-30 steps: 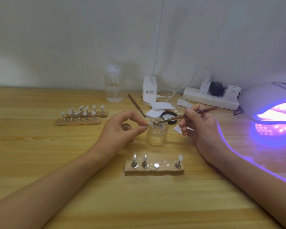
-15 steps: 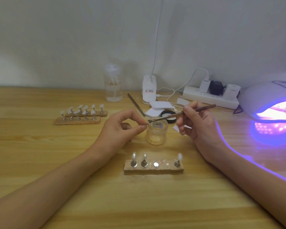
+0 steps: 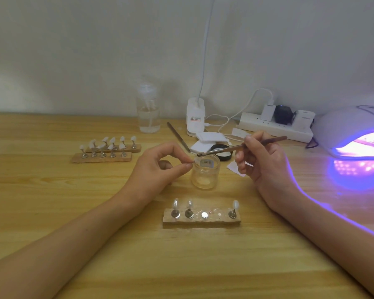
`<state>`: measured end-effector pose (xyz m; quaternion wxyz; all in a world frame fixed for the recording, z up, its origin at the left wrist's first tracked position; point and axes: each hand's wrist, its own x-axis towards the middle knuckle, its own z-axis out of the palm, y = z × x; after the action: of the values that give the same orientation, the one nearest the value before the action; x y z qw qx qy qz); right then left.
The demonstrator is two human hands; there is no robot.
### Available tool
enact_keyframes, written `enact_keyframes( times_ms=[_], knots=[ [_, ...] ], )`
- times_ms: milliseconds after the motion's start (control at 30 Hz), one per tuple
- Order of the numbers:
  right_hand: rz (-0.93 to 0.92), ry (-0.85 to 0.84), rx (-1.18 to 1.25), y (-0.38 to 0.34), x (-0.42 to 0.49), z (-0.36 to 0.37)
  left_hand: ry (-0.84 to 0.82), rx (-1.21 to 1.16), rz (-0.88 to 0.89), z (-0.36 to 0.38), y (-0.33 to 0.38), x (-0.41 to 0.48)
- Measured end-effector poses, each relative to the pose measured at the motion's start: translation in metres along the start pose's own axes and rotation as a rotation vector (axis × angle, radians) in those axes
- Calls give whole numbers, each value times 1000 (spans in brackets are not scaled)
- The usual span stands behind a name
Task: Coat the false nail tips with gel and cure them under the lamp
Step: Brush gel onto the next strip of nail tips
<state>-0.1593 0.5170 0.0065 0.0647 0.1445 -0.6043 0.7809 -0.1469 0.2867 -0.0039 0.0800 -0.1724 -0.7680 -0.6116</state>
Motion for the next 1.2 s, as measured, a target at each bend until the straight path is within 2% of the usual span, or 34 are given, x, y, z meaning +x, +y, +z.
enact_keyframes(
  times_ms=[67,233,367,500,667,800,933,1100,1200],
  knots=[
    [-6,-33,-29,0,-1,1,5,4,-6,0,0,0],
    [12,53,-28,1,0,0,9,18,-18,0,2,-1],
    [-17,-28,-41,1,-2,0,0,28,-32,0,3,-2],
    [6,57,-57,2,-1,0,-1,43,-52,1,4,-3],
    [-11,-20,-46,1,-2,0,6,53,-76,2,6,-3],
    [23,75,-66,1,-1,-1,6,61,-94,2,7,-3],
    [-2,-11,-26,-1,-2,1,2,59,-96,2,8,-3],
    [20,70,-59,0,-1,1,2,52,-109,3,8,-4],
    [1,6,-29,-2,-1,2,3,45,-116,3,9,-3]
  ],
)
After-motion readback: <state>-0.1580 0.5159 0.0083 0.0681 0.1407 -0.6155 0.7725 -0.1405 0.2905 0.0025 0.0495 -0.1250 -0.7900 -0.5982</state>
